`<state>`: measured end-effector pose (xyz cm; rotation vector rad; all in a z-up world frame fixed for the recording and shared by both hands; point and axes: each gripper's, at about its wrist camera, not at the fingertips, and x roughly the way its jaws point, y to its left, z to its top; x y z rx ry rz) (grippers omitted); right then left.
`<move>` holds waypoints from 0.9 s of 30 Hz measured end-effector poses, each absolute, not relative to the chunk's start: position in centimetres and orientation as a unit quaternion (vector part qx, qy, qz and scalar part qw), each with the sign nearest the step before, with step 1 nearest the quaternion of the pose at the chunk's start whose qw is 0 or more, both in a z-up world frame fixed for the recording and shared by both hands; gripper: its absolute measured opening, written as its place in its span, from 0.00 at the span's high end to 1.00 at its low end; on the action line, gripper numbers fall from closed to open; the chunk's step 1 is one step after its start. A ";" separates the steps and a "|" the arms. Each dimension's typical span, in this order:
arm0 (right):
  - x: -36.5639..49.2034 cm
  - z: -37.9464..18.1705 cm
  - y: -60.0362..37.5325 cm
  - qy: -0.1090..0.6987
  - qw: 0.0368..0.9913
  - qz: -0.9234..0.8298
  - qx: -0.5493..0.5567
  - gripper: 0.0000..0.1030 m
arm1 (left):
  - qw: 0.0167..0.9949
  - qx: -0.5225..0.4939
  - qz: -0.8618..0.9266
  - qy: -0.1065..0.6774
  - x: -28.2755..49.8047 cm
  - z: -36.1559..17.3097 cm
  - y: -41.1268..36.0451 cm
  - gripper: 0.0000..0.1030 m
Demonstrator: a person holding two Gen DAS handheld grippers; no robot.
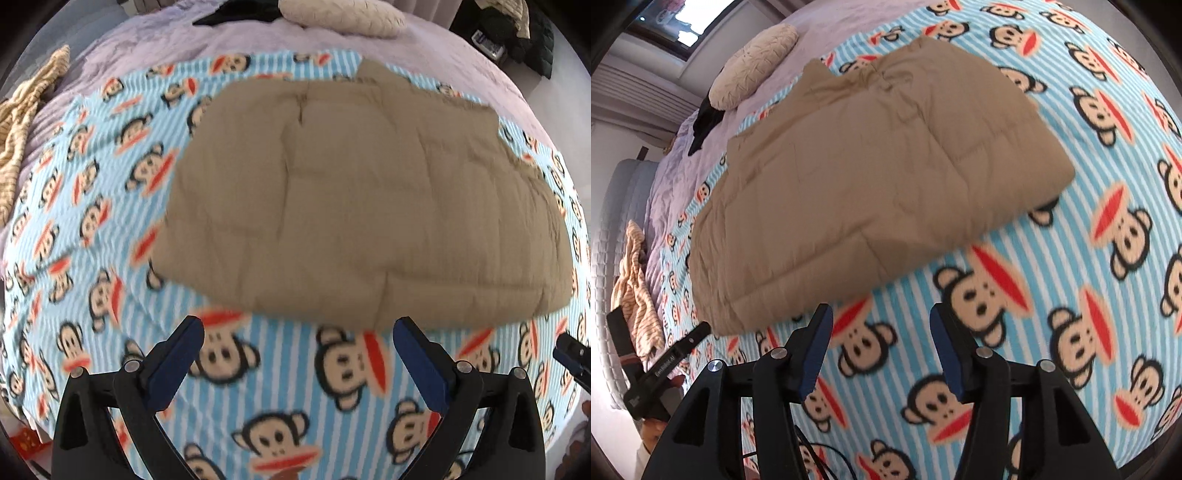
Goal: Fold large clothes
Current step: 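Grasp the edge of the folded jacket with both tools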
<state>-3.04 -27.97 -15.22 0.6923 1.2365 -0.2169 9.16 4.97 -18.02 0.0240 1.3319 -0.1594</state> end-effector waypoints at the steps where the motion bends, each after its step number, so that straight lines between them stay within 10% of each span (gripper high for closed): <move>1: -3.3 -15.4 -27.9 0.569 0.751 -0.098 0.319 0.43 | 0.780 0.009 -0.076 0.621 8.8 -18.3 5.0 0.00; 5: -3.9 -16.1 -28.1 0.574 0.744 -0.095 0.328 0.39 | 0.766 -0.007 -0.074 0.639 7.5 -19.3 5.0 0.00; 7: -3.9 -16.7 -28.4 0.572 0.741 -0.089 0.340 0.17 | 0.760 -0.014 -0.070 0.646 7.4 -19.8 5.0 0.00; 27: -3.8 -21.3 -31.1 0.521 0.732 -0.075 0.433 0.15 | 0.764 -0.008 -0.056 0.643 8.5 -22.5 5.1 0.00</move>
